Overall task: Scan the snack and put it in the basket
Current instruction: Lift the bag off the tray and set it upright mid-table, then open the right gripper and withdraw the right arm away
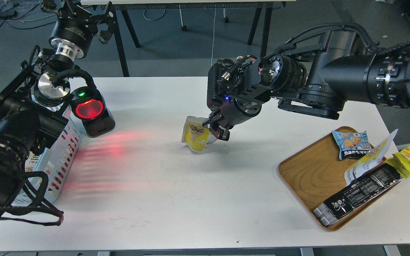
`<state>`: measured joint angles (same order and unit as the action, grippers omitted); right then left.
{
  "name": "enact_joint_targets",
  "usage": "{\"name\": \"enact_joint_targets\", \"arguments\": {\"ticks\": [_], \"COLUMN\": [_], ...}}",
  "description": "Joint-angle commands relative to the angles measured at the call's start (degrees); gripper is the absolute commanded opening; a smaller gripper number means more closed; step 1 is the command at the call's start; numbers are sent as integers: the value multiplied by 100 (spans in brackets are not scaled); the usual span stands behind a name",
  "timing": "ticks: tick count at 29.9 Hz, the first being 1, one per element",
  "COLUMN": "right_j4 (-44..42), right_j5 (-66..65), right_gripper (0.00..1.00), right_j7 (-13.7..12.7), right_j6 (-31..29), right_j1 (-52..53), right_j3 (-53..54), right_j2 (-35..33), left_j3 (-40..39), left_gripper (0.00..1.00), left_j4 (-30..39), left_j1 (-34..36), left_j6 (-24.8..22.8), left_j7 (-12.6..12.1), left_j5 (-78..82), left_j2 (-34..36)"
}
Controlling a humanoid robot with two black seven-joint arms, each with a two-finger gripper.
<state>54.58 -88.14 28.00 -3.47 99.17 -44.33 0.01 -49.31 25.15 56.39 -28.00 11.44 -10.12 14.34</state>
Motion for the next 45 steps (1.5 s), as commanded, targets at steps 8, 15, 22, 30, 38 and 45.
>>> {"name": "enact_joint_targets", "arguments": {"ticks": [8,15,22,30,38,45], "right_j4": [26,360,1089,1582,1574,1503], "right_j5": [8,69,499,1360,2291,3215], "right_gripper": [8,61,85,96,97,97], "right_j7": [0,0,0,0,0,0], "right_j6": [22,250,277,251,189,198], "right_j1": [6,199,753,771,166,-968], "right_j3": [-14,56,715,1374,2252,3245], "right_j2": [-1,-1,-570,-2283,-3954,-4843], "left_j3": [1,1,9,922,1555,1890], "left_gripper": [99,99,99,99,99,99], "left_j4": [-1,8,17,104,332,1255], "left_j1": [39,48,302,662,1093,1541], "left_j6": [0,0,0,0,0,0], "left_j7": [8,8,-71,-291,-326,-326], "left_j5": [2,-7,19,133,448,1959], "left_j2": [7,25,69,429,850,1553]}}
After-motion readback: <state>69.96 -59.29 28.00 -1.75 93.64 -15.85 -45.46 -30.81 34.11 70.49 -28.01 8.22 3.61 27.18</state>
